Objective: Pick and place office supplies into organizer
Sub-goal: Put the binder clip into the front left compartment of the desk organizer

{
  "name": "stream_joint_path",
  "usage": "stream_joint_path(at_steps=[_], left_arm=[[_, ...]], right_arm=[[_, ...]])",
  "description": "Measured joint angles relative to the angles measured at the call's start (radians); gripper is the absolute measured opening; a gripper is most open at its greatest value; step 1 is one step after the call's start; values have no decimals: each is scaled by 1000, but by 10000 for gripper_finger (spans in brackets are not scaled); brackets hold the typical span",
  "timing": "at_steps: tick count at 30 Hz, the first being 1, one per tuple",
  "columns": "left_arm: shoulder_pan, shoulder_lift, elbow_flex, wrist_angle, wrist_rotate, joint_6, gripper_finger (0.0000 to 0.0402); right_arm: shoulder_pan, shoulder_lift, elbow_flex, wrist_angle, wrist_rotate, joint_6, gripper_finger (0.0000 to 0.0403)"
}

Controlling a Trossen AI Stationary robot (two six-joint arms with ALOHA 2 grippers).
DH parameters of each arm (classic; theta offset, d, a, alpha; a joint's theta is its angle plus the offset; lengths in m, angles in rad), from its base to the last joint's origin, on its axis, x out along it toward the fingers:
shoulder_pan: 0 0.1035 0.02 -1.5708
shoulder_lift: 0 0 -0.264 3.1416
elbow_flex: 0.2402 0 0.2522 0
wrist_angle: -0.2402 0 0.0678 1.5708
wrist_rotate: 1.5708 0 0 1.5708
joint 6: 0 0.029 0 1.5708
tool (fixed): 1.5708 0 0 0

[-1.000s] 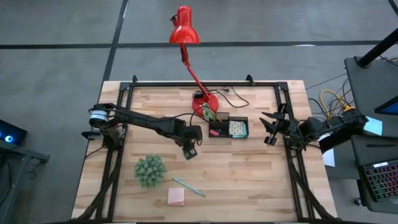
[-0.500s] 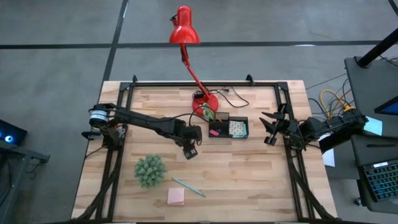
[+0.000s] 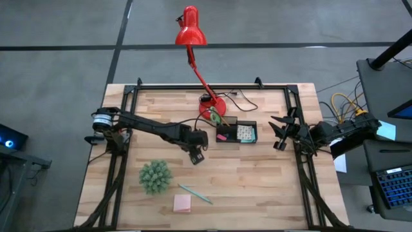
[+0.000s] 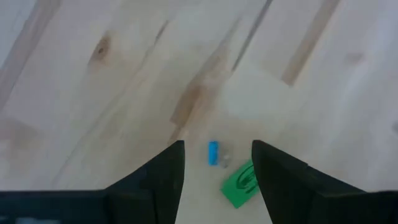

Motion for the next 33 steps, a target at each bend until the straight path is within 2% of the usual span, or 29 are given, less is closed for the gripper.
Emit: stream_joint_path(at_steps=[3,7,14,33], left_arm=[[-7,5,-3,23,25,21,173],[-7,16,-8,4,-4,15,173],[-7,69,-4,17,7,20,173],[-2,82,-11,16,-2,22,173]], right_arm=[[0,0,0,0,0,0,100],[0,0,0,1,0,0,100],[0,0,0,1,0,0,100],[0,0,0,1,0,1,100]])
